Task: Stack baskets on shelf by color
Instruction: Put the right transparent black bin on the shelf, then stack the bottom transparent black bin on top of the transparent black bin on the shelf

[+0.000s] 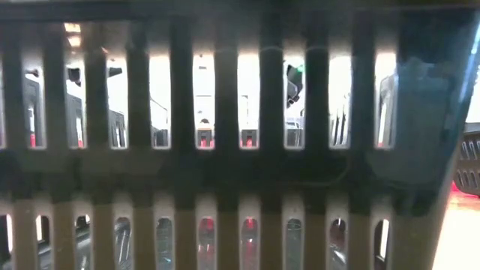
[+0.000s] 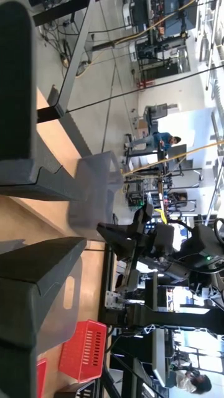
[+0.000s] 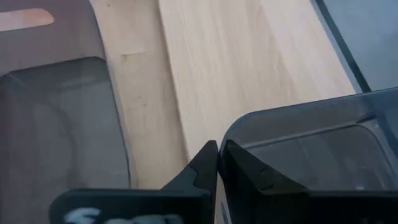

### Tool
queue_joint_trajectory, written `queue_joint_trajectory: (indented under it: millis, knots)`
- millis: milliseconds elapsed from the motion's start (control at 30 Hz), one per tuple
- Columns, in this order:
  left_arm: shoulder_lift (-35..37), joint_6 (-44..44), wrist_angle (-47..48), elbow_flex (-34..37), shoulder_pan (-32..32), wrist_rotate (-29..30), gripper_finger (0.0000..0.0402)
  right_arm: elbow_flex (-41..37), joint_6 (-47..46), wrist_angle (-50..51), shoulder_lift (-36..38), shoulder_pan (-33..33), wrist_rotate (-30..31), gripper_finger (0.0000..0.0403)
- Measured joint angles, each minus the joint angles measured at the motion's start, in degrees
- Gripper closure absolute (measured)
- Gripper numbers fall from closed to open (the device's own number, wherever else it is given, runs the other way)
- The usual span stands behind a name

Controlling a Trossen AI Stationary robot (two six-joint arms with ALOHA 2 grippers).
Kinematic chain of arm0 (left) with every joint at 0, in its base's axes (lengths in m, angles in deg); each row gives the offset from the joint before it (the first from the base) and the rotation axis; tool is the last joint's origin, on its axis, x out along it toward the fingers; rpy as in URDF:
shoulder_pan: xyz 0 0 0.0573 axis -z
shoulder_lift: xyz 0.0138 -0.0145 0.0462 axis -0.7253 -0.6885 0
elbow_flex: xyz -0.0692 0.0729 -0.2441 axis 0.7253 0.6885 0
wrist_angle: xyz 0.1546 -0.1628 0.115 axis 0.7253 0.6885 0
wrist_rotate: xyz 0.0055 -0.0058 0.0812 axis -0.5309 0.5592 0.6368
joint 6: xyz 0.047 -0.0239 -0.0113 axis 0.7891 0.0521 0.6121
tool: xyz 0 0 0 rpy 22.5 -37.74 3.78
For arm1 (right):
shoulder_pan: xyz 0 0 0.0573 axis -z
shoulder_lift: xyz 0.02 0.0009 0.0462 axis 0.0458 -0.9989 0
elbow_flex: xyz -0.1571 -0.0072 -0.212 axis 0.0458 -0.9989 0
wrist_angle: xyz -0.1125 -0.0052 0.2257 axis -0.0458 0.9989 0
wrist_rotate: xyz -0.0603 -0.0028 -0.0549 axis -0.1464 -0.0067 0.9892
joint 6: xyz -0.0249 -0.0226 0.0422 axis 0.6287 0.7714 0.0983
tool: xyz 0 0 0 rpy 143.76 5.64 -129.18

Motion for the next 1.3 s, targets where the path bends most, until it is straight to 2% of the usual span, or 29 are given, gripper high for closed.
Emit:
queue_joint_trajectory:
  millis: [200,500,600,700,867,1133,1200,1300]
  knots:
    - [0.0,-0.02,-0.02,0.0,-0.01,0.0,0.0295,-0.01,-0.54,-0.04,0.26,0.03,0.19,0.0373]
    - [0.0,0.05,-0.19,0.0,0.0,0.0,0.0295,-0.01,0.88,0.55,4.97,-0.7,-0.16,0.029]
    - [0.0,0.05,-0.44,0.0,0.01,0.0,0.0295,-0.01,7.37,0.61,7.85,-1.97,-0.2,0.0267]
    - [0.0,0.05,-0.59,0.0,0.0,0.0,0.0295,-0.01,19.91,1.39,10.7,-4.05,-0.27,0.0253]
    - [0.0,-0.47,-0.57,0.0,0.01,0.0,0.0295,0.02,33.3,3.86,14.19,-10.73,-0.33,0.0254]
    - [0.02,-0.39,-1.25,0.0,0.01,0.0,0.0295,0.02,37.93,9.81,10.68,-22.71,0.36,0.0276]
    - [0.02,-0.32,-1.41,0.0,0.01,0.0,0.0295,0.02,40.09,10.84,9.14,-24.25,2.84,0.0281]
    - [0.02,-0.36,-1.99,0.0,0.01,-0.02,0.0295,0.02,44.44,12.67,7.53,-24.95,9.81,0.0286]
